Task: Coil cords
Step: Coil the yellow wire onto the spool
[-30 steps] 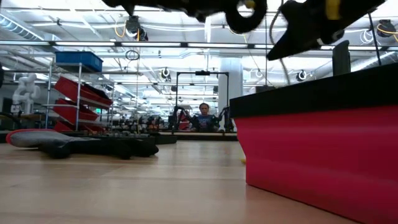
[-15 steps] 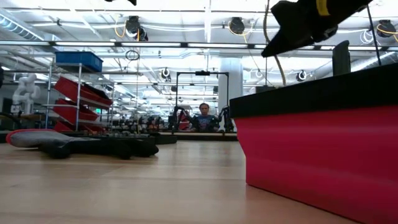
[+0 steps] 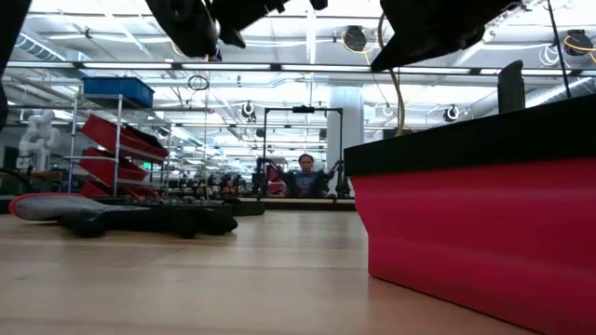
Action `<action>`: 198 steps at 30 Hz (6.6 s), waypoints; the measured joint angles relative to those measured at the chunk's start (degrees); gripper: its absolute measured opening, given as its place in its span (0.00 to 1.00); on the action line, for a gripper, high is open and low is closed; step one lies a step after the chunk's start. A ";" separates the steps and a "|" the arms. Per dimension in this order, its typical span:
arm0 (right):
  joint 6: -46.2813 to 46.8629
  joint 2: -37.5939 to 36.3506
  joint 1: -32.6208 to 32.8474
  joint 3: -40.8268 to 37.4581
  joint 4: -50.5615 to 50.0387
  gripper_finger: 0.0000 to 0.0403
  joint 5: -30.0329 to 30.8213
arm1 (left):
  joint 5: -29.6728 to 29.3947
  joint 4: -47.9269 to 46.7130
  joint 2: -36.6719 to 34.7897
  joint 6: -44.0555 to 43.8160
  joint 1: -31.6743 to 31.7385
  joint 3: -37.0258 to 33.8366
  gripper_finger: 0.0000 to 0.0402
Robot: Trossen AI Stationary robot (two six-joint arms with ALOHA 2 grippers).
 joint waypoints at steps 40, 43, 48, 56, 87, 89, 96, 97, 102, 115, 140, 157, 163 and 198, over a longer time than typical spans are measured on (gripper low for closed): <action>-14.98 -3.65 12.16 -0.08 5.99 0.16 16.29 | -5.63 9.30 6.05 0.54 2.68 0.07 0.00; -12.92 -5.14 12.60 -0.07 5.24 0.16 17.85 | -5.57 9.37 6.05 0.82 2.69 0.07 0.00; -0.36 -8.28 13.16 0.02 -0.96 0.16 17.86 | -4.59 9.38 6.05 1.74 2.66 0.07 0.00; 31.65 -7.99 14.46 0.02 -24.60 0.16 17.30 | -3.61 12.14 6.05 -0.28 2.75 0.04 0.00; 28.99 -1.66 16.49 -0.04 -25.77 0.16 9.24 | 9.00 5.65 6.03 7.17 2.88 -0.72 0.00; 29.67 -1.66 17.90 -0.07 -26.68 0.16 7.31 | 9.16 5.56 6.05 9.13 2.20 -1.41 0.00; 34.81 -1.66 21.38 -0.07 -27.43 0.16 1.50 | 12.89 5.47 6.05 11.19 -0.03 -2.77 0.00; 35.16 -1.66 21.85 -0.07 -27.39 0.16 0.71 | 13.40 5.66 6.05 11.21 -0.38 -3.04 0.00; 38.53 -0.88 23.00 -0.07 -27.33 0.16 1.35 | 13.14 5.88 6.04 12.64 -1.18 -4.17 0.00; 42.21 10.70 14.89 -0.07 -27.75 0.16 5.47 | 22.11 8.50 6.05 7.99 0.14 -4.17 0.00; 28.49 11.28 14.43 -0.06 -17.14 0.16 13.08 | 12.51 9.99 6.03 4.56 1.65 -4.15 0.00; 38.88 7.04 11.73 0.00 -31.68 0.16 2.50 | -10.29 7.63 6.03 18.32 -2.23 -4.13 0.00; 48.05 4.13 12.95 0.00 -42.78 0.16 -0.63 | -15.15 9.04 6.03 18.05 -2.33 -3.61 0.00; 27.42 -9.64 7.51 0.00 -40.77 0.16 2.62 | -26.47 8.69 6.03 16.62 -1.29 -0.94 0.00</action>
